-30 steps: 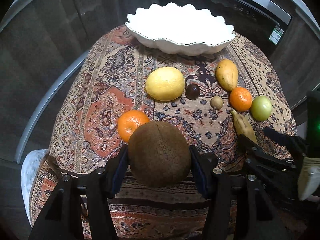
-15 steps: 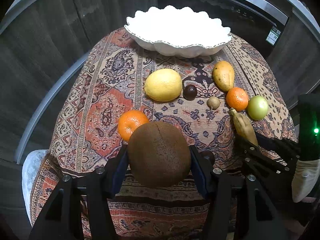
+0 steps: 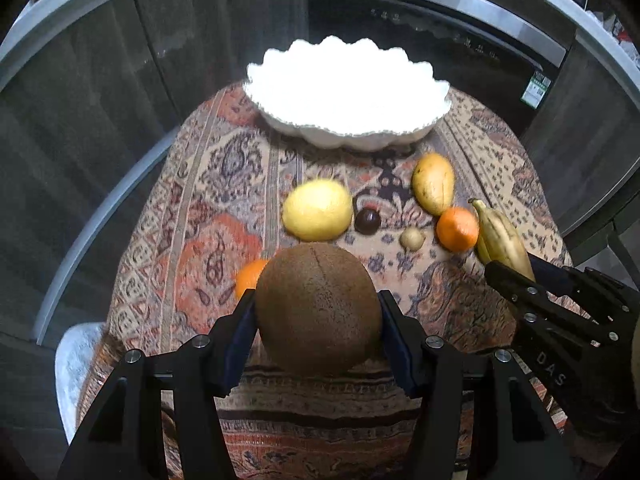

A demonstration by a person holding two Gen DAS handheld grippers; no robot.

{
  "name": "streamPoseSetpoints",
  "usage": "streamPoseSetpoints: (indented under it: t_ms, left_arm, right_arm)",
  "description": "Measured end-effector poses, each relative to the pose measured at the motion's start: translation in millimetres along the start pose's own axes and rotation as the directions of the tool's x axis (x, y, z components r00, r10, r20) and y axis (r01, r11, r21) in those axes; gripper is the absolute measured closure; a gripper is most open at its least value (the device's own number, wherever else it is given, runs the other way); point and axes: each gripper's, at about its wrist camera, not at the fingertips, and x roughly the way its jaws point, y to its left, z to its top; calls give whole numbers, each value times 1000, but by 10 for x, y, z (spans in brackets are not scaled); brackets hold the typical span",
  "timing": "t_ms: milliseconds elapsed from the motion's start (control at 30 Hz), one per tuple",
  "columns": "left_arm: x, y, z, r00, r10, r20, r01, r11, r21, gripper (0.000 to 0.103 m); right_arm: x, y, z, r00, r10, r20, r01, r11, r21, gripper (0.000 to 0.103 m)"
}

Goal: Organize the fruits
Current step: 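Carry the kiwi with the left tool while the right tool grasps the banana, then lower kiwi and banana into the white bowl and open both tools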

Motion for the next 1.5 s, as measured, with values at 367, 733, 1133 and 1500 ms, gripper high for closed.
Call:
streamPoseSetpoints:
  t_ms: [367, 733, 1133, 1500]
  left_arm:
    - [-115, 16, 538, 997, -4, 81, 2, 1000, 28, 45]
    - [34, 70, 1226, 991, -1, 130, -6, 999, 51, 45]
    - [517, 150, 1857, 992, 15, 124, -22, 998, 55, 45]
    - [1095, 247, 2114, 1000, 8, 29, -8, 1000, 16, 45]
  right_arm:
    - [-199, -32, 516, 995, -1, 98, 3, 1000, -14, 73]
    - [-112, -69, 1142, 984, -17, 175, 20, 1000, -13, 73]
    - [315, -182, 1698, 985, -39, 167, 37, 999, 13, 73]
    - [812, -244, 2071, 992, -47, 114, 44, 999, 29, 73]
